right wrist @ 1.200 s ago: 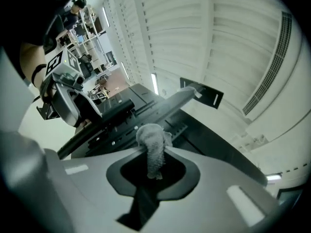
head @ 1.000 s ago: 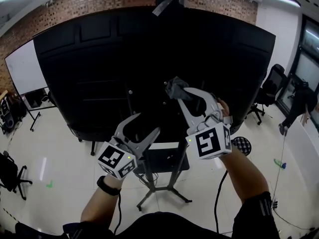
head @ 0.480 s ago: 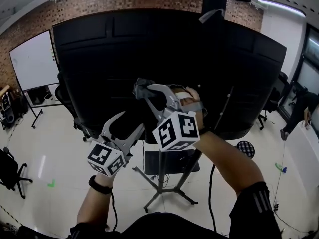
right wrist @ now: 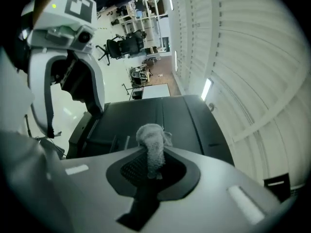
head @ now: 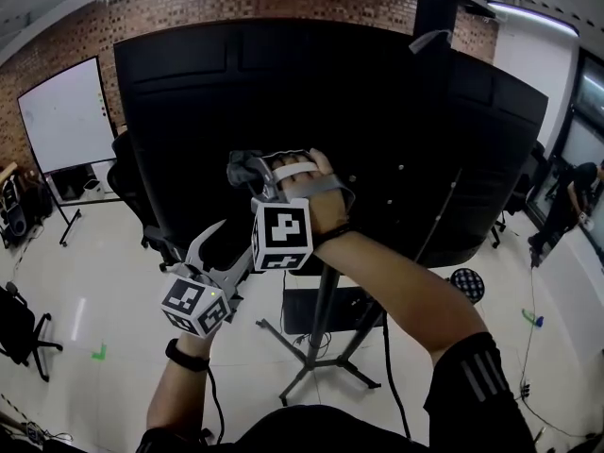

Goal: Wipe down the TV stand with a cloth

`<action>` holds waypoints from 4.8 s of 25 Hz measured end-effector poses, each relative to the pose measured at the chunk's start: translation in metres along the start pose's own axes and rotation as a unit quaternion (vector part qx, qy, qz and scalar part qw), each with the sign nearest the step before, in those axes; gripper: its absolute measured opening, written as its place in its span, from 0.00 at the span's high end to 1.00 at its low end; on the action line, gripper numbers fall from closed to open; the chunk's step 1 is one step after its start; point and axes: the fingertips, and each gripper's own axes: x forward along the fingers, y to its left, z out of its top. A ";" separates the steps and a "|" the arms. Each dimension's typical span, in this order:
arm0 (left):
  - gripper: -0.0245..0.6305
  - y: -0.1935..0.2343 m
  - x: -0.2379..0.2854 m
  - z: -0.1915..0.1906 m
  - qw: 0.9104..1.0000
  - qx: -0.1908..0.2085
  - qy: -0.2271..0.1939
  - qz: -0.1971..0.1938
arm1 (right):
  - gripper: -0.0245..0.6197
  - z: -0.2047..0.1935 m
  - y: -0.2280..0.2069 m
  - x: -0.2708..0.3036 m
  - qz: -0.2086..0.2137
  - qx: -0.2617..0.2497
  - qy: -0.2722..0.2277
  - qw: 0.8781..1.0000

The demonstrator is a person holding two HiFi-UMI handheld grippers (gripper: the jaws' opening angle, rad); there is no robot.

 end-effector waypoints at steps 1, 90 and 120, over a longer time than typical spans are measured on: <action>0.52 0.002 -0.001 -0.001 1.000 -0.001 0.000 -0.001 | 0.90 0.001 0.001 0.005 0.001 -0.012 0.009 1.000; 0.52 -0.090 0.059 -0.012 0.993 -0.032 0.001 -0.109 | 0.90 -0.109 0.033 -0.124 0.033 0.147 0.020 0.988; 0.52 -0.134 0.088 -0.031 0.999 -0.018 0.028 0.021 | 0.90 -0.163 0.017 -0.127 0.070 0.147 -0.143 0.976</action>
